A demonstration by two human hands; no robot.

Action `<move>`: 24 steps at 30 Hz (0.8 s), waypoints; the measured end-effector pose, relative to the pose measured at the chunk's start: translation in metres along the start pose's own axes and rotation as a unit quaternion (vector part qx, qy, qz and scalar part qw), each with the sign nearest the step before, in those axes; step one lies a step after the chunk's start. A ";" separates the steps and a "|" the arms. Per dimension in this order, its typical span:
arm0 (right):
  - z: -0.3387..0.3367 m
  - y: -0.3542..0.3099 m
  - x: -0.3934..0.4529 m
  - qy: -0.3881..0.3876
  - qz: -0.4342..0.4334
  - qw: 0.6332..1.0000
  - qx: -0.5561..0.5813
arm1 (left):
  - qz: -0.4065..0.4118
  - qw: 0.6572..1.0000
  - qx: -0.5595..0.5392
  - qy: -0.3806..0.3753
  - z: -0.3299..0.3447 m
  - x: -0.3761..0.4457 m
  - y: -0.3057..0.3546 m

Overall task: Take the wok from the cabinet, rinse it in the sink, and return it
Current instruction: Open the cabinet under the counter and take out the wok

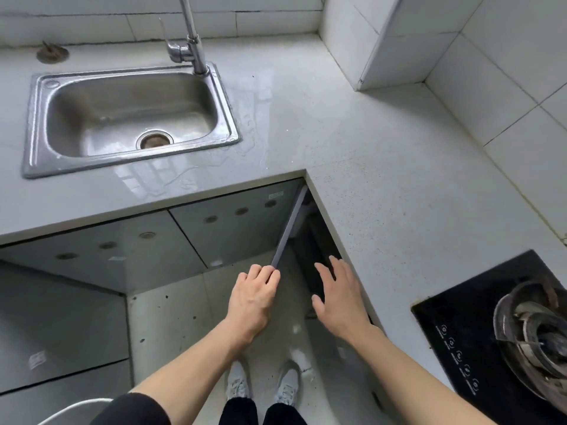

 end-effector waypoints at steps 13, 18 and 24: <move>-0.017 0.012 0.029 -0.048 0.061 0.994 -0.081 | -0.077 0.989 0.117 -0.042 -0.020 0.005 -0.073; -0.015 0.018 0.034 -0.060 0.065 0.991 -0.097 | -0.091 0.987 0.128 -0.041 -0.025 0.011 -0.073; -0.019 0.015 0.038 -0.060 0.074 0.990 -0.105 | -0.120 0.982 0.136 -0.054 -0.036 0.023 -0.089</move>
Point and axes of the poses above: each hand's wrist, its own x-axis towards the middle knuckle, its own z-axis out of the palm, y = z × x, the point moved 1 cm from there along x, towards the middle knuckle, and after that the axes turned 10 degrees about -y, right-handed, at the moved point
